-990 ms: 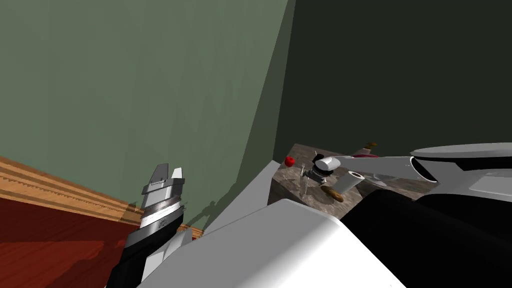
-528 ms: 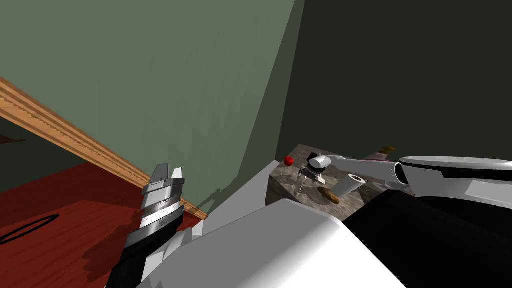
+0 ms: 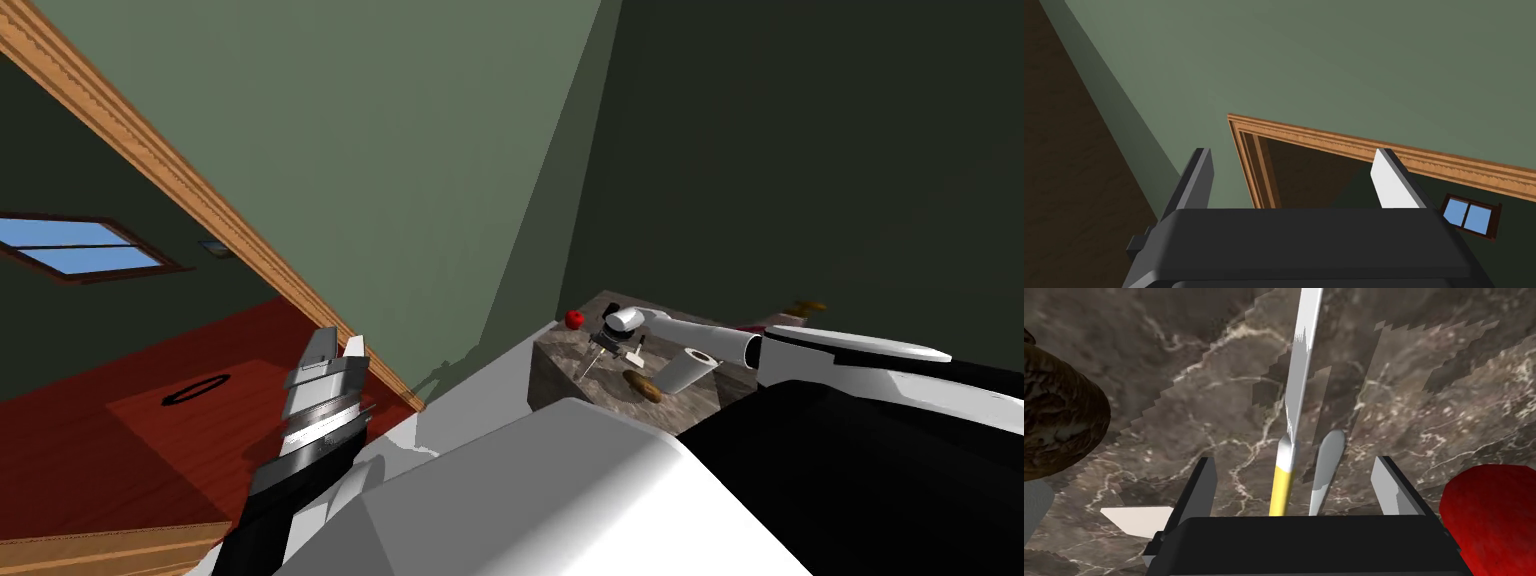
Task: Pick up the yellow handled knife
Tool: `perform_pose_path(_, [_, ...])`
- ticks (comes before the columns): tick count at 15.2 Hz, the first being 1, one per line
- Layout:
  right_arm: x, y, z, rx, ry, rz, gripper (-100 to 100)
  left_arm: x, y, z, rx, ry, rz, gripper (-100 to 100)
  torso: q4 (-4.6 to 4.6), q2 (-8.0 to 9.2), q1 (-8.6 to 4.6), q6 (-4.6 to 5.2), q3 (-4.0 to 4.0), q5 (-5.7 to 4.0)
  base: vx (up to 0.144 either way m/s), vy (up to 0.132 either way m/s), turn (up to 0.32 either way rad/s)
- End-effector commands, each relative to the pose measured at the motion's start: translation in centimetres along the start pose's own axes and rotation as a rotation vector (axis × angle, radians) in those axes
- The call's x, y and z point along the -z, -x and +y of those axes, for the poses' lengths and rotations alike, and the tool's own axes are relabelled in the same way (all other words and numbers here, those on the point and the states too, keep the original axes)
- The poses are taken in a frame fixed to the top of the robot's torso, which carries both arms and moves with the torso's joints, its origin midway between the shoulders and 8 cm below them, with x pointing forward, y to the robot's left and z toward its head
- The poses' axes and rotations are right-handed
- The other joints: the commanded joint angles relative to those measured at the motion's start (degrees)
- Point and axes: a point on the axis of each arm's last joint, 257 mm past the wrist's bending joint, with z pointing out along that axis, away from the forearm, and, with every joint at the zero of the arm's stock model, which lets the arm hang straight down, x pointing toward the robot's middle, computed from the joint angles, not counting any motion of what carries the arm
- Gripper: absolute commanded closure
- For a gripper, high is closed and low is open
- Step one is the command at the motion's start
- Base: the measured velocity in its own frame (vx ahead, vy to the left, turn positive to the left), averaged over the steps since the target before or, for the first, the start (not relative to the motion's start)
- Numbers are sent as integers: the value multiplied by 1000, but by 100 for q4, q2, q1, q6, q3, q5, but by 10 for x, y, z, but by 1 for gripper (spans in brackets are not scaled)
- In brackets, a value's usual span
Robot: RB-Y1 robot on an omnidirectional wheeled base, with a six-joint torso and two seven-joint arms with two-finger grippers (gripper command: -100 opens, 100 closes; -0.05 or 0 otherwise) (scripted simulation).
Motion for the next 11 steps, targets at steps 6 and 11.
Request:
perform_pose_path(6, [-2,2,42,-110,8,-13,-100,0,0,0,0,0,0,0,2,15,-16,-8,7,-1,-164,-93,200])
perform_pose_path(11, [-7,-7,57,-161,-24,-8,-100,0,0,0,0,0,0,0,6,34,-26,-8,17,-4,-176,-82,176])
